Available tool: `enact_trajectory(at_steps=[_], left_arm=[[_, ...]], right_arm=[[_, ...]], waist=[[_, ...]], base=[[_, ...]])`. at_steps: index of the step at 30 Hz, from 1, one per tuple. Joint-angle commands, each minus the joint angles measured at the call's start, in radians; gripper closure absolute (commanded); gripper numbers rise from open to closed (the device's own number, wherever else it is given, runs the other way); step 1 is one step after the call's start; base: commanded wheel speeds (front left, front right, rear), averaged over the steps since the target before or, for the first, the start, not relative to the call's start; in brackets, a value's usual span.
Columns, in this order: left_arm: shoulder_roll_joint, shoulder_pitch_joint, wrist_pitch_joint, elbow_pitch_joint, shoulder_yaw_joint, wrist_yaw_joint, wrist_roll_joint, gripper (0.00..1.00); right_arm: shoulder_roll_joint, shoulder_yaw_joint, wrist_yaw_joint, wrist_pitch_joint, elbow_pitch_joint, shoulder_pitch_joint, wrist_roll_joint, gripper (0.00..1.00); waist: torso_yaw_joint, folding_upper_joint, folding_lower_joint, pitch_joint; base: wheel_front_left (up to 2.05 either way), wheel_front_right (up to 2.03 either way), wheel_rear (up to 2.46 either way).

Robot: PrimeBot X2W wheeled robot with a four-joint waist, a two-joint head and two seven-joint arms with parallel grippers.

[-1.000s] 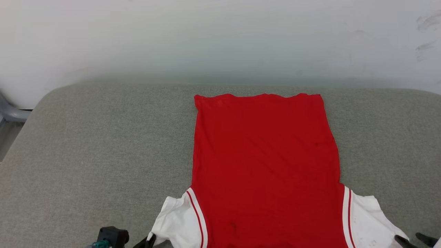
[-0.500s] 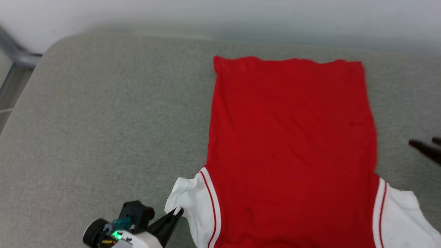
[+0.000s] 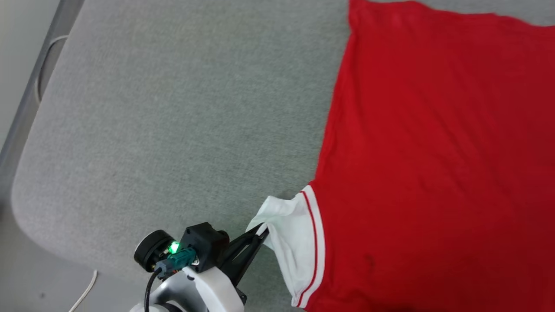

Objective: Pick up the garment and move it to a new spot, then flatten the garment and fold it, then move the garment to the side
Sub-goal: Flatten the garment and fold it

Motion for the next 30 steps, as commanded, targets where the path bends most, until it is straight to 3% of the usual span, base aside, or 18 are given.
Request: enact_trajectory(at_steps=[1, 7, 18, 19, 20, 21, 30], left_arm=[[0.001, -0.023, -0.004, -0.007, -0.009, -0.003, 0.003, 1.0], [-0.002, -0.053, -0.021, -0.005, -0.035, -0.005, 0.0, 1.0], [-0.007, -0.076, -0.044, 0.01, -0.048, -0.005, -0.006, 1.0], [-0.008, -0.078, -0.046, 0.012, -0.049, -0.005, -0.007, 1.0], [-0.008, -0.081, -0.046, 0.013, -0.049, -0.005, -0.006, 1.0], [-0.009, -0.083, -0.048, 0.015, -0.05, -0.004, -0.006, 1.0], [-0.005, -0.094, -0.057, 0.036, -0.046, 0.004, -0.001, 1.0]], right_arm=[[0.01, -0.029, -0.001, 0.025, 0.008, -0.032, -0.048, 0.0], [0.045, -0.113, -0.001, 0.088, -0.007, -0.057, -0.198, 0.0], [0.09, -0.129, -0.001, 0.137, -0.013, 0.025, -0.24, 0.0], [0.088, -0.12, -0.001, 0.143, -0.01, 0.04, -0.238, 0.11], [0.083, -0.112, -0.001, 0.145, -0.008, 0.052, -0.233, 0.62], [0.08, -0.105, -0.001, 0.145, -0.006, 0.063, -0.226, 1.0], [0.044, -0.08, -0.001, 0.111, 0.002, 0.105, -0.188, 1.0]], waist=[[0.073, 0.0, -0.0003, 0.069], [0.116, 0.0, -0.0003, 0.102], [0.132, 0.0, -0.0003, 0.136], [0.132, 0.0, -0.0003, 0.138], [0.131, 0.0, -0.0003, 0.14], [0.13, 0.0, -0.0003, 0.141], [0.104, 0.0, -0.0003, 0.107]], base=[[0.0, 0.0, 0.0], [0.0, 0.0, 0.0], [0.0, 0.0, 0.0], [0.0, 0.0, 0.0], [0.0, 0.0, 0.0], [0.0, 0.0, 0.0], [0.0, 0.0, 0.0]])
